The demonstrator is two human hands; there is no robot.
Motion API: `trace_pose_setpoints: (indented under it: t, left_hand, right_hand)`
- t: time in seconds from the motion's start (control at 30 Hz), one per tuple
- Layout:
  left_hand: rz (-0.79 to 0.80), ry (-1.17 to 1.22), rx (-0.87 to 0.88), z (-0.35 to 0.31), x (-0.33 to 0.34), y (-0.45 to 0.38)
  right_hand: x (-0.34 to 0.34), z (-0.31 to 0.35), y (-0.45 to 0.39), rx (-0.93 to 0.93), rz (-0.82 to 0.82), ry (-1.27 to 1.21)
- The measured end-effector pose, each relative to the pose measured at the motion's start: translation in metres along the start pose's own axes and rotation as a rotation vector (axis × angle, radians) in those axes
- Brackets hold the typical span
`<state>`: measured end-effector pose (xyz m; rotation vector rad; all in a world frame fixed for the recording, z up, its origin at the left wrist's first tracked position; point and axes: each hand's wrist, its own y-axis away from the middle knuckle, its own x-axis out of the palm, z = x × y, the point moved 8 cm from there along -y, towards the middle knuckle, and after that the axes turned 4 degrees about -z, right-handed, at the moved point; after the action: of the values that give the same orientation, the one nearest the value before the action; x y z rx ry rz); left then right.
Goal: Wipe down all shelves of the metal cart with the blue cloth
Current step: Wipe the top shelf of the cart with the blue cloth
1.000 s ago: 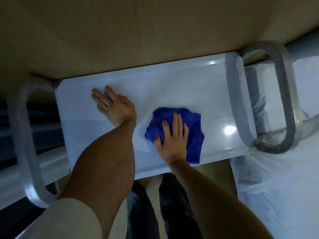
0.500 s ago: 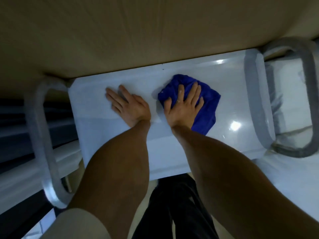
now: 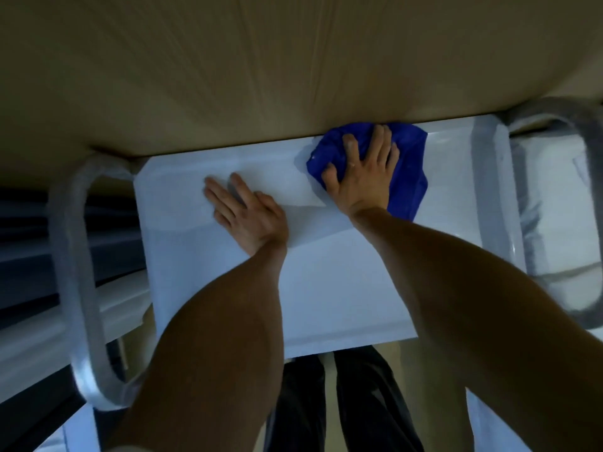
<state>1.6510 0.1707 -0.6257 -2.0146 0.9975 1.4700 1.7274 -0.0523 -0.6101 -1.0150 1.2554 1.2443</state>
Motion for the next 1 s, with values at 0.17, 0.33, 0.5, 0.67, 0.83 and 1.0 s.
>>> trace_pose_setpoints:
  t: [0.17,0.33,0.5,0.67,0.83,1.0]
  left_hand:
    - [-0.043,0.015,0.014,0.004,-0.003,-0.001]
    - [-0.064,-0.067,0.042,0.001,-0.002,0.002]
    - [-0.030,-0.117,0.027,0.000,-0.006,0.005]
    - [-0.035,-0.080,0.050,-0.002,-0.009,0.008]
    - [-0.072,-0.034,0.075,-0.002,-0.009,0.010]
    - [-0.107,-0.094,0.064,-0.002,-0.003,0.006]
  right_hand:
    - [-0.003,0.003,0.004,-0.021,0.018,-0.042]
    - [0.006,-0.015,0.052,0.026,-0.012,-0.095]
    - [0.012,-0.057,0.193,0.058,-0.029,-0.179]
    - [0.009,-0.094,0.242,-0.178,0.003,-0.176]
    - [0.000,-0.102,0.121,-0.083,0.011,-0.125]
    - [0.001,-0.088,0.037,0.243,0.015,-0.144]
